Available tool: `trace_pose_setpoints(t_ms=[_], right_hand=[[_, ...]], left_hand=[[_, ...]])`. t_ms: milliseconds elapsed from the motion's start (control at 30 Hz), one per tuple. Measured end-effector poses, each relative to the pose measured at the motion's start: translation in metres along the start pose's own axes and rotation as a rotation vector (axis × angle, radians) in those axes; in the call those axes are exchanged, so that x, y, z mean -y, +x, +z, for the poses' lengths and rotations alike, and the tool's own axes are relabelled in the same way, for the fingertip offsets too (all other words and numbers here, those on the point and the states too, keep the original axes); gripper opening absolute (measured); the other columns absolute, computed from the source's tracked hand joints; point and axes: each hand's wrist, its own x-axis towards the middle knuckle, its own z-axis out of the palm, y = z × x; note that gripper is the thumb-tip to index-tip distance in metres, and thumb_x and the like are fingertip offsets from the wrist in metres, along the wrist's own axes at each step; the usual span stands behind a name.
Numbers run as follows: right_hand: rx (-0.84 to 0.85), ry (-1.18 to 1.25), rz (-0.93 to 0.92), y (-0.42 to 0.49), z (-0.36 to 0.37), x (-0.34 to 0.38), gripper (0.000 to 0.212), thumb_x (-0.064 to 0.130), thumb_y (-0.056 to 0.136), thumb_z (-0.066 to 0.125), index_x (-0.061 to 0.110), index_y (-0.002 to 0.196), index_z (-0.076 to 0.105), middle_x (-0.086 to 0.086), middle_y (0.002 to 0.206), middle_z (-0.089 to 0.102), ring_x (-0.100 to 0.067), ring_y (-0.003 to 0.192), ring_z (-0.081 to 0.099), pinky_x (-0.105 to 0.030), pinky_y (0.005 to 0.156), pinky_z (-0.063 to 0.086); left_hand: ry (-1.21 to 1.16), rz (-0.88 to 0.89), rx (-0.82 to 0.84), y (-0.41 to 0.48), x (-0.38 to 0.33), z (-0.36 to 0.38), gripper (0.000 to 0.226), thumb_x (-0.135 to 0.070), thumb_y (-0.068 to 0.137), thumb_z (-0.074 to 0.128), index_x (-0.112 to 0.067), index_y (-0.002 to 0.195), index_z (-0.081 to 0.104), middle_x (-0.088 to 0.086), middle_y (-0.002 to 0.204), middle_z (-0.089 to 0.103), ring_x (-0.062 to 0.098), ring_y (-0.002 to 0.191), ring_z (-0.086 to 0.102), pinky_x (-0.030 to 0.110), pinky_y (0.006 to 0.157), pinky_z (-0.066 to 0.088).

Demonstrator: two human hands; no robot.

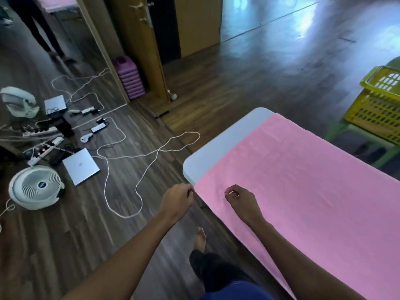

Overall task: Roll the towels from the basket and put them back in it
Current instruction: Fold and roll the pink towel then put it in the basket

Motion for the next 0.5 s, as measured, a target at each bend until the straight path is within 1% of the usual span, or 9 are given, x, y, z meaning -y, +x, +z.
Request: trace_pose_setpoints(t_ms=[133,200,300,333,433,500], right_hand=[[-0.071,0.047,0.071,0.081,0.011,0.026,0.014,0.024,0.093,0.056,0.021,0.098,0.069,0.007,0.096,0.07,-0.014,0.089,0.063,-0.024,0.08,0.046],[-0.137,0.079,0.114,0.11,0.012,0.038,0.015,0.023,0.095,0.055,0.02,0.1,0.069,0.007,0.097,0.068,-0.013,0.09,0.062,-0.021,0.079,0.043],[-0.225,0.109,0.197,0.141,0.013,0.054,0.018,0.022,0.098,0.054,0.015,0.104,0.069,0.004,0.101,0.068,-0.016,0.093,0.064,-0.021,0.085,0.045],[-0.261,0.126,0.226,0.15,0.014,0.058,0.017,0.022,0.098,0.055,0.016,0.102,0.07,0.004,0.1,0.069,-0.015,0.091,0.064,-0.02,0.084,0.046],[-0.371,0.174,0.303,0.169,0.017,0.062,0.01,0.021,0.095,0.058,0.024,0.092,0.067,0.01,0.09,0.068,-0.007,0.079,0.063,-0.019,0.077,0.051],[-0.44,0.2,0.368,0.178,0.021,0.064,0.012,0.02,0.094,0.059,0.027,0.086,0.064,0.012,0.083,0.067,-0.008,0.076,0.063,-0.016,0.067,0.047]], left_hand=[[0.03,0.066,0.093,0.095,0.022,-0.015,0.019,-0.022,0.09,0.055,-0.02,0.102,0.07,-0.001,0.101,0.07,0.023,0.099,0.061,0.035,0.081,0.048],[0.048,0.142,0.143,0.138,0.027,-0.019,0.018,-0.023,0.09,0.057,-0.021,0.101,0.07,-0.001,0.098,0.069,0.023,0.097,0.062,0.036,0.08,0.048],[0.08,0.275,0.205,0.197,0.025,-0.024,0.018,-0.024,0.09,0.055,-0.022,0.099,0.07,-0.002,0.096,0.068,0.022,0.094,0.062,0.034,0.077,0.046],[0.081,0.317,0.228,0.217,0.023,-0.024,0.019,-0.025,0.09,0.054,-0.023,0.099,0.07,-0.003,0.096,0.067,0.02,0.093,0.061,0.033,0.076,0.045],[0.07,0.443,0.318,0.272,0.013,-0.018,0.02,-0.028,0.09,0.052,-0.024,0.098,0.07,-0.006,0.093,0.066,0.017,0.09,0.06,0.033,0.075,0.046],[0.057,0.57,0.377,0.306,0.007,-0.009,0.02,-0.026,0.091,0.053,-0.023,0.097,0.071,-0.005,0.09,0.067,0.017,0.086,0.061,0.032,0.073,0.047]])
